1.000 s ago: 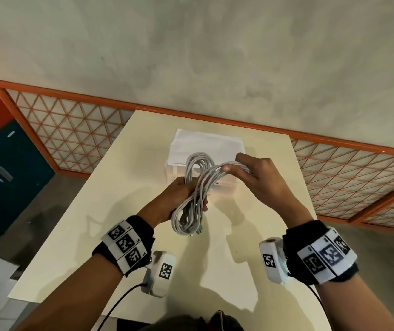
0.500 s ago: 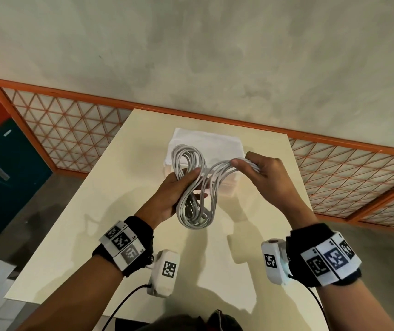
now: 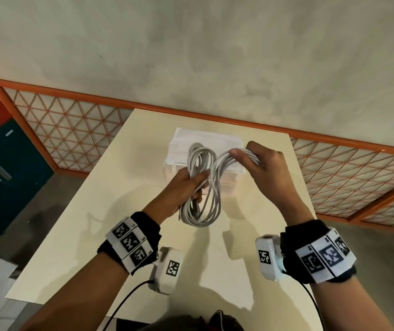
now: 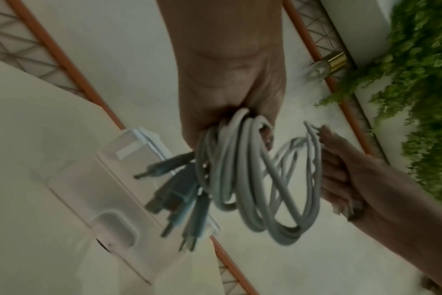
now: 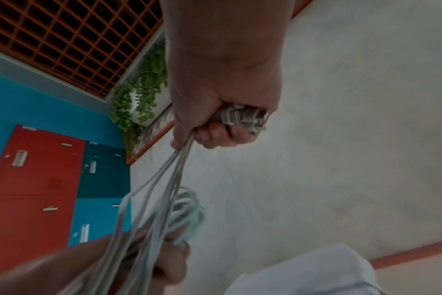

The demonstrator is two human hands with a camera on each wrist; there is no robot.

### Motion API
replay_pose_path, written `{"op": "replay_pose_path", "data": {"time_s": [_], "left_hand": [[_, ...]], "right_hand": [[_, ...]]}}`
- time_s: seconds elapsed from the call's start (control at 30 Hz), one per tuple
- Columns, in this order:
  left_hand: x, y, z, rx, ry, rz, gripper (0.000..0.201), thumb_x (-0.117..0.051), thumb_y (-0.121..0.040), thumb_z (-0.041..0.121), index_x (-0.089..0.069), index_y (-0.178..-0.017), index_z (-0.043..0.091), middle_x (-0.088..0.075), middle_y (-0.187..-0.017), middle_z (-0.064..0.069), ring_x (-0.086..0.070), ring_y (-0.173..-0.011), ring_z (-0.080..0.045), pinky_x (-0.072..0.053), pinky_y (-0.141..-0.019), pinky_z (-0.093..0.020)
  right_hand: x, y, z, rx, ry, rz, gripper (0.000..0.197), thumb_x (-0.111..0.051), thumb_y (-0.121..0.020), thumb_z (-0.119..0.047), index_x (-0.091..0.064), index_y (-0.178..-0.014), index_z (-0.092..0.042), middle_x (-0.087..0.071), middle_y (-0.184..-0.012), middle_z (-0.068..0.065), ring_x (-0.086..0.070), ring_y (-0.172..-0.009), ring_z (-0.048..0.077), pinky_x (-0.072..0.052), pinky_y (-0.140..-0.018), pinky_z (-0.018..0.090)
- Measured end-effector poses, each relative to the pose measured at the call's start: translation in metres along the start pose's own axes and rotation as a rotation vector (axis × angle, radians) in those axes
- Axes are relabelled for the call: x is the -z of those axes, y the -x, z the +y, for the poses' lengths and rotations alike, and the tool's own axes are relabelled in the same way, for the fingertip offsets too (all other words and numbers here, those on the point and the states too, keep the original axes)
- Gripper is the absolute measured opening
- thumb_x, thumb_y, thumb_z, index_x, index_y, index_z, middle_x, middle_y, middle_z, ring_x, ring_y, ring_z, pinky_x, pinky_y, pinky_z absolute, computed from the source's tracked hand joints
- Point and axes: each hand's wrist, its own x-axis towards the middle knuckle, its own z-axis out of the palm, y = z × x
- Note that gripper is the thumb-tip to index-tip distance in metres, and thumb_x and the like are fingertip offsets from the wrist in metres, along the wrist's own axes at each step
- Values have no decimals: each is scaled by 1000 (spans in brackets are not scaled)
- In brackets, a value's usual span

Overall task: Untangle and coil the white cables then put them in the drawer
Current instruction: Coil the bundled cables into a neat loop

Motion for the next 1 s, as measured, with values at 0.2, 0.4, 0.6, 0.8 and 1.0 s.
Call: {"op": "replay_pose_path", "data": {"time_s": [0.2,0.4,0.6,0.8,1.0], "left_hand": [[-23,6,-8,-23,-129,-79,37,-51,-97,15,-45,-60,11,-43,-40,5,-38,-34,-8,-36,-39,-18],[-21,9,-1,243,276,-116,41,-34,-96,27,-50,-65,5,-48,-41,0,-31,-31,-9,-36,-39,-19],[-14,11,-5,196,383,-191,63,-59,-72,65,-56,-79,3,-45,-59,-10,-35,-34,-12,-36,-40,-20],[-20,14,0,84,-127,-113,26,-74,-78,15,-52,-66,13,-45,-50,-1,-42,-40,-11,-41,-41,-18],[-14,14,-1,113,-84,-95,16,-61,-86,6,-57,-73,13,-57,-50,10,-47,-48,-7,-41,-47,-17]], "right_hand": [[-12,-9,-19,93,112,-43,38,-54,-88,-53,-48,-71,-19,-48,-55,-6,-46,-55,20,-33,-52,31],[-15,-8,-6,-10,57,37,37,-56,-86,-52,-47,-68,-22,-40,-49,-7,-37,-52,16,-32,-53,33],[-19,-3,-3,-48,56,49,38,-58,-86,-50,-37,-63,-29,-37,-46,-7,-35,-49,13,-28,-52,31],[-19,-4,-8,33,119,37,36,-54,-86,-56,-46,-71,-24,-49,-55,-4,-45,-55,25,-34,-53,32],[-8,-8,-6,-20,115,-28,43,-56,-83,-58,-46,-65,-20,-41,-50,-4,-38,-52,17,-31,-52,32]]}}
